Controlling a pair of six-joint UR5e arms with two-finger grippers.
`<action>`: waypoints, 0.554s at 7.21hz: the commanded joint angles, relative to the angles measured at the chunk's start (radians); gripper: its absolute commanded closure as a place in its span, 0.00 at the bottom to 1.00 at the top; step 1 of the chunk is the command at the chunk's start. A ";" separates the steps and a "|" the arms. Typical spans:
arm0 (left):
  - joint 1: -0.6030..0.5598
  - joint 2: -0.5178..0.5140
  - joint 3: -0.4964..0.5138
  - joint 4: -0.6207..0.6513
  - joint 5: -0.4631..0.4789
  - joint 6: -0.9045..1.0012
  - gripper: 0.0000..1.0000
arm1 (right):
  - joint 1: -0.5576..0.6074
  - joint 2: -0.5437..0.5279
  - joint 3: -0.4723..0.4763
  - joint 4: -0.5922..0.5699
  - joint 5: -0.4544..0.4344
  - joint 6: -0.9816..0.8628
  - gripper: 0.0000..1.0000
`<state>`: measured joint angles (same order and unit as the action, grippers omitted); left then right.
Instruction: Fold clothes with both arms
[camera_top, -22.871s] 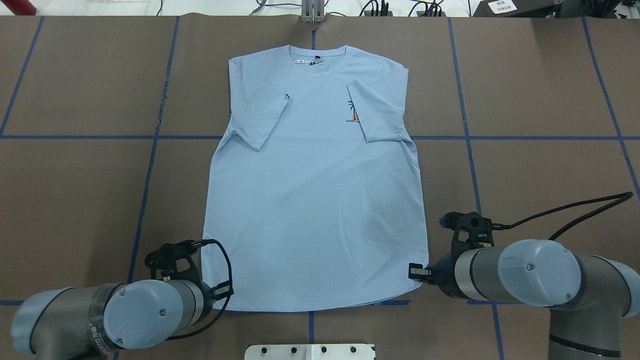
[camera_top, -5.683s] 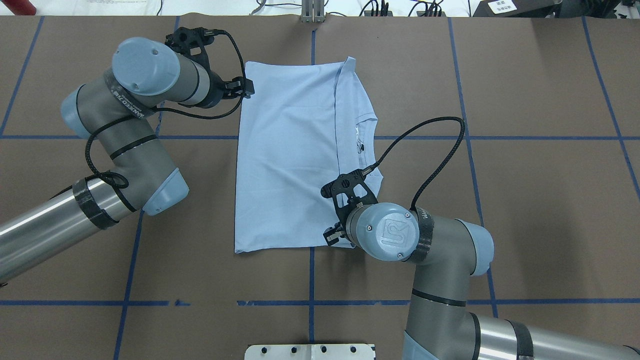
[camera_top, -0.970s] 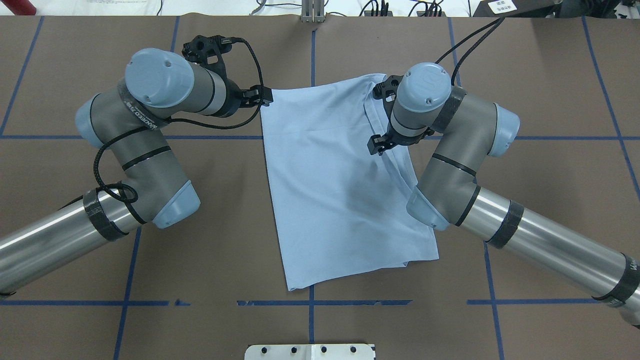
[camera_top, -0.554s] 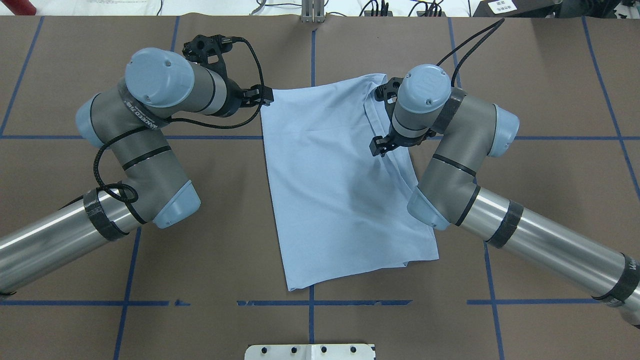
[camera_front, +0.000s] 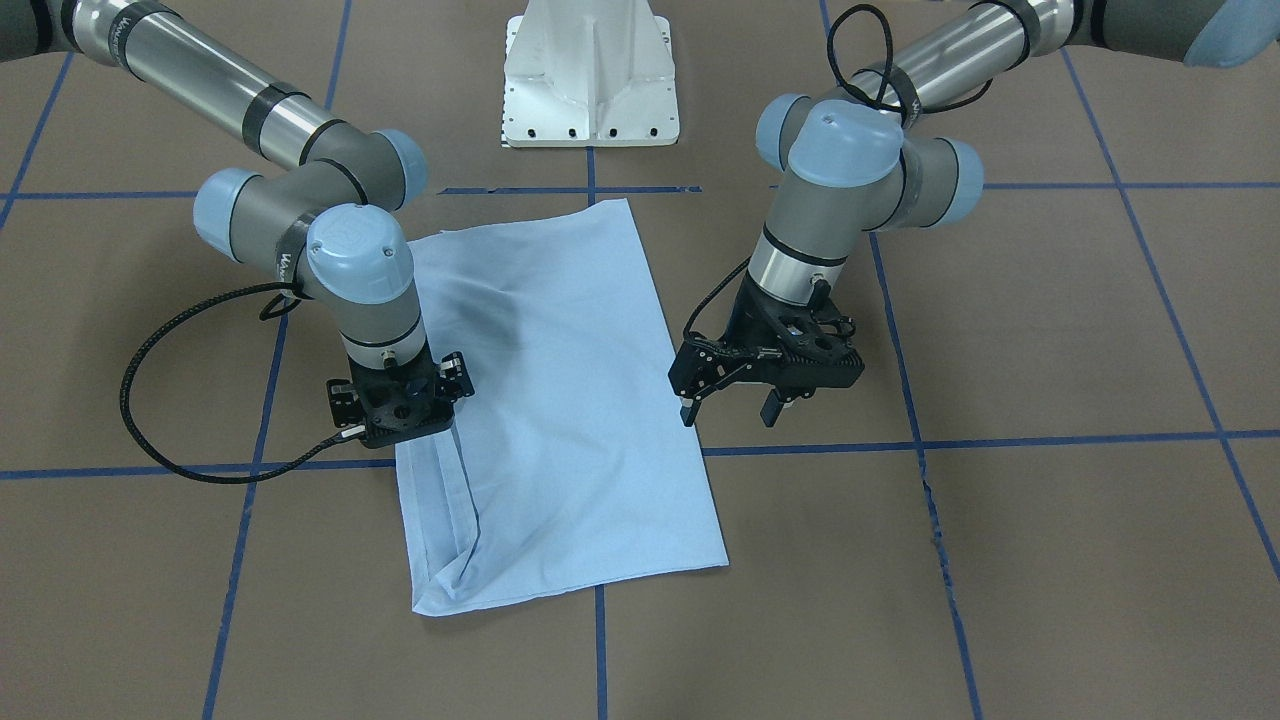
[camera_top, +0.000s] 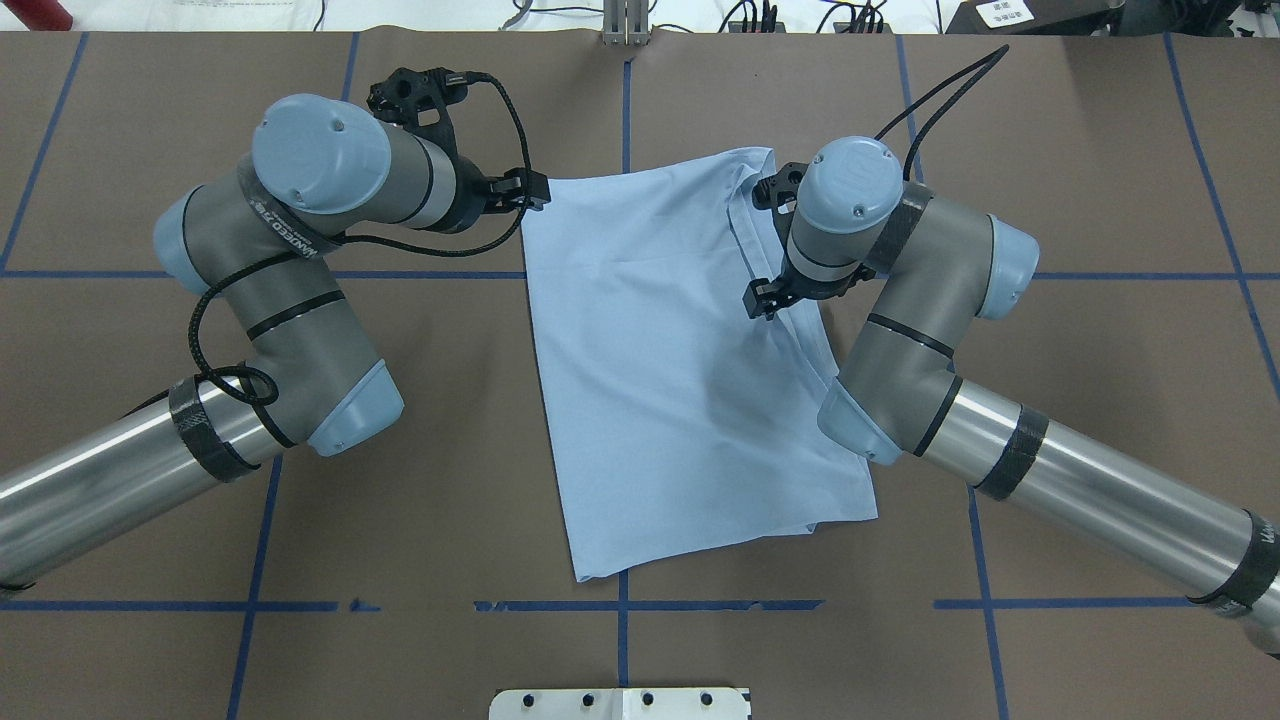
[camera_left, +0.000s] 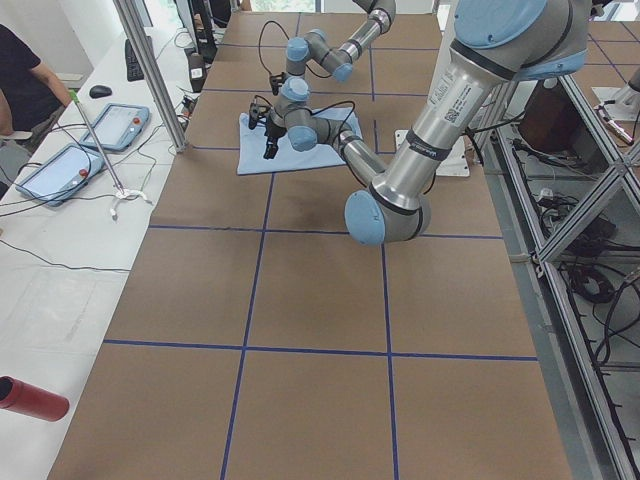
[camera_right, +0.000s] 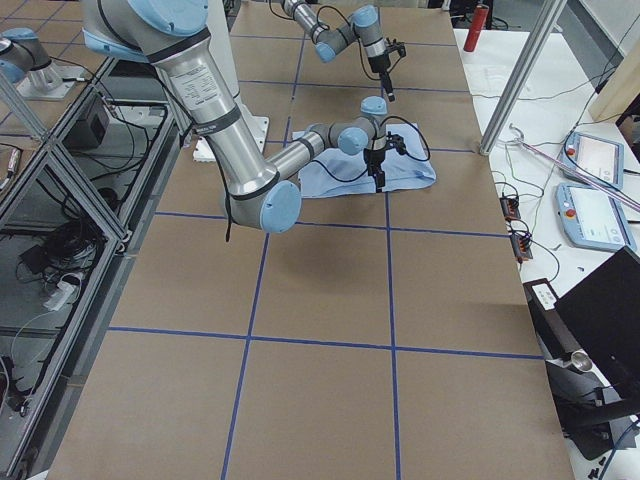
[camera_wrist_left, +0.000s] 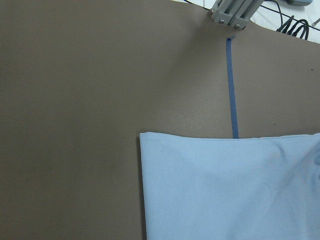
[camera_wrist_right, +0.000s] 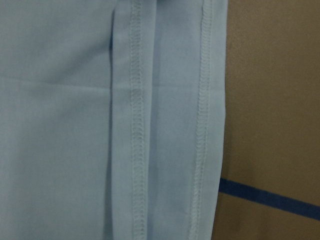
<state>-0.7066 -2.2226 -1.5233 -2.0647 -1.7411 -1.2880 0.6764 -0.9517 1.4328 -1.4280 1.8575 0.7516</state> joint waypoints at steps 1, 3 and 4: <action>0.001 0.000 0.000 -0.006 0.000 -0.002 0.00 | 0.000 -0.002 0.000 0.000 0.000 0.000 0.00; -0.001 0.000 0.003 -0.021 0.000 -0.004 0.00 | 0.018 -0.010 0.000 0.000 -0.001 -0.029 0.00; 0.001 0.000 0.003 -0.023 0.000 -0.005 0.00 | 0.041 -0.024 0.000 0.000 0.005 -0.049 0.00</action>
<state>-0.7067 -2.2227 -1.5209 -2.0848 -1.7410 -1.2915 0.6952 -0.9632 1.4327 -1.4281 1.8581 0.7271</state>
